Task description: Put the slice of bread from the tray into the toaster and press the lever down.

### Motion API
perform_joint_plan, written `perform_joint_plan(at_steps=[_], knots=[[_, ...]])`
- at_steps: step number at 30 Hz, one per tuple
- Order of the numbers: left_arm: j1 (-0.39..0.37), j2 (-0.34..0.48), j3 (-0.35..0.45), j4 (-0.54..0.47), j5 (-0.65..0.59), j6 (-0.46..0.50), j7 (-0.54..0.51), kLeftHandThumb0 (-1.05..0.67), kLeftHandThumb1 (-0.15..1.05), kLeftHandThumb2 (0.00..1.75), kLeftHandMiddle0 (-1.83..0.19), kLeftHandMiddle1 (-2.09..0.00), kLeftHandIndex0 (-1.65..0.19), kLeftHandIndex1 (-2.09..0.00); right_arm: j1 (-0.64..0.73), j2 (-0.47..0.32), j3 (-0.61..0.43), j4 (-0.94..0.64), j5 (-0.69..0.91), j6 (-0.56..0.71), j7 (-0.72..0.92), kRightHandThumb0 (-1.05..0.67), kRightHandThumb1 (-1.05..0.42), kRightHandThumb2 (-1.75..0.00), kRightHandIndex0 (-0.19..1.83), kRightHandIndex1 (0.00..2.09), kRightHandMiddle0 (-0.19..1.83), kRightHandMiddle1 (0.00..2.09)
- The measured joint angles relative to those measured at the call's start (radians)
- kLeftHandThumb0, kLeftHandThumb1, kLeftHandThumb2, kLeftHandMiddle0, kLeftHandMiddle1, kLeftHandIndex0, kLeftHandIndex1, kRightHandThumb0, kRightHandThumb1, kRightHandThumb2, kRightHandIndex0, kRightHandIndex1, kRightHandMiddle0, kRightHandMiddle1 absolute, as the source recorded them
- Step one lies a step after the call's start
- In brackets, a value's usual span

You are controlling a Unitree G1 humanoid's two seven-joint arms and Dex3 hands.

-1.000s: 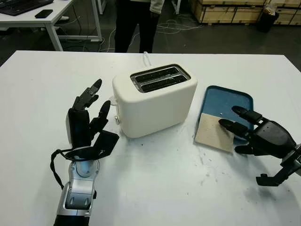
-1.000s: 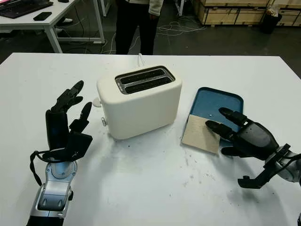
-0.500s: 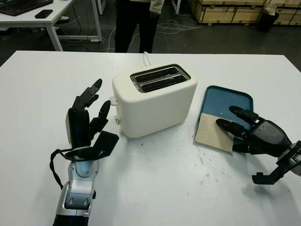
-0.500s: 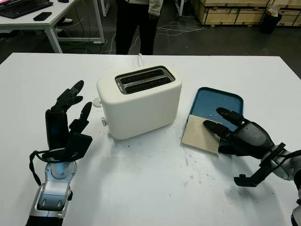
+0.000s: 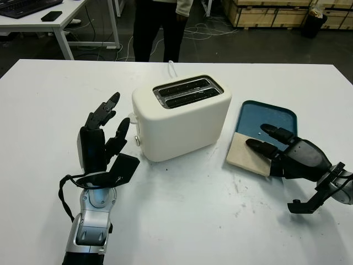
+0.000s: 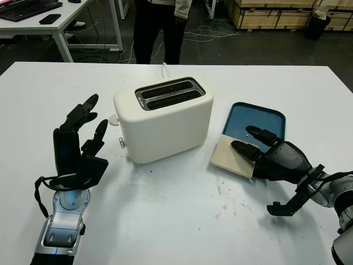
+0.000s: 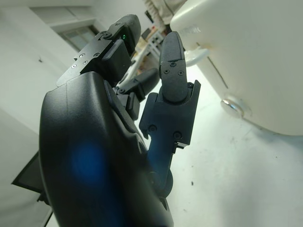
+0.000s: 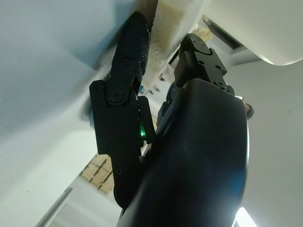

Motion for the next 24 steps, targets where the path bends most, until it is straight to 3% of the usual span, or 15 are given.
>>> perform_joint_plan(at_steps=[1,3,4,6,7,9,18,24], knots=[[0.0,0.0,0.0,0.0,0.0,0.0,0.0,-0.38,0.92,0.35,-0.34,-0.94,-0.64,-0.01,-0.001,0.0,0.005,0.001,-0.002,0.002,-0.014,-0.61,-0.92,-0.48,0.15,0.22,0.26,0.06],[0.0,0.0,0.0,0.0,0.0,0.0,0.0,-0.38,0.92,0.36,-0.33,-0.93,-0.64,-0.01,0.0,0.007,0.019,0.003,-0.019,0.008,-0.081,-0.57,-0.92,-0.51,0.04,0.83,0.35,0.09],[0.0,0.0,-0.001,0.0,0.0,0.0,0.0,-0.38,0.92,0.36,-0.33,-0.93,-0.64,-0.01,0.0,0.013,0.026,0.005,-0.024,0.011,-0.118,-0.53,-0.92,-0.53,0.02,1.3,0.37,0.23],[0.0,0.0,0.0,0.0,0.0,0.0,0.0,-0.38,0.92,0.35,-0.34,-0.93,-0.65,-0.01,0.001,0.024,0.036,0.009,-0.028,0.011,-0.189,-0.49,-0.92,-0.53,0.0,1.63,0.14,0.87],[0.0,0.0,-0.001,0.0,0.001,0.0,0.0,-0.38,0.92,0.35,-0.34,-0.93,-0.65,-0.01,0.0,0.028,0.041,0.011,-0.029,0.01,-0.218,-0.48,-0.92,-0.55,0.02,1.7,0.06,1.11],[0.0,0.0,-0.001,0.0,0.001,0.001,0.0,-0.38,0.92,0.35,-0.34,-0.93,-0.65,-0.01,0.0,0.034,0.046,0.023,-0.028,-0.009,-0.251,-0.51,-0.92,-0.56,0.02,1.73,0.02,1.23],[0.001,-0.007,-0.001,-0.008,0.009,0.012,-0.004,-0.38,0.92,0.35,-0.34,-0.92,-0.65,-0.01,0.001,0.045,0.017,0.053,0.013,-0.127,-0.272,-0.64,-0.92,-0.61,0.05,1.75,0.0,1.52],[0.001,-0.004,-0.001,-0.007,0.01,0.012,-0.006,-0.38,0.92,0.36,-0.33,-0.92,-0.64,0.0,0.002,0.045,-0.013,0.057,0.046,-0.147,-0.237,-0.65,-0.92,-0.65,0.08,1.75,0.0,1.49]])
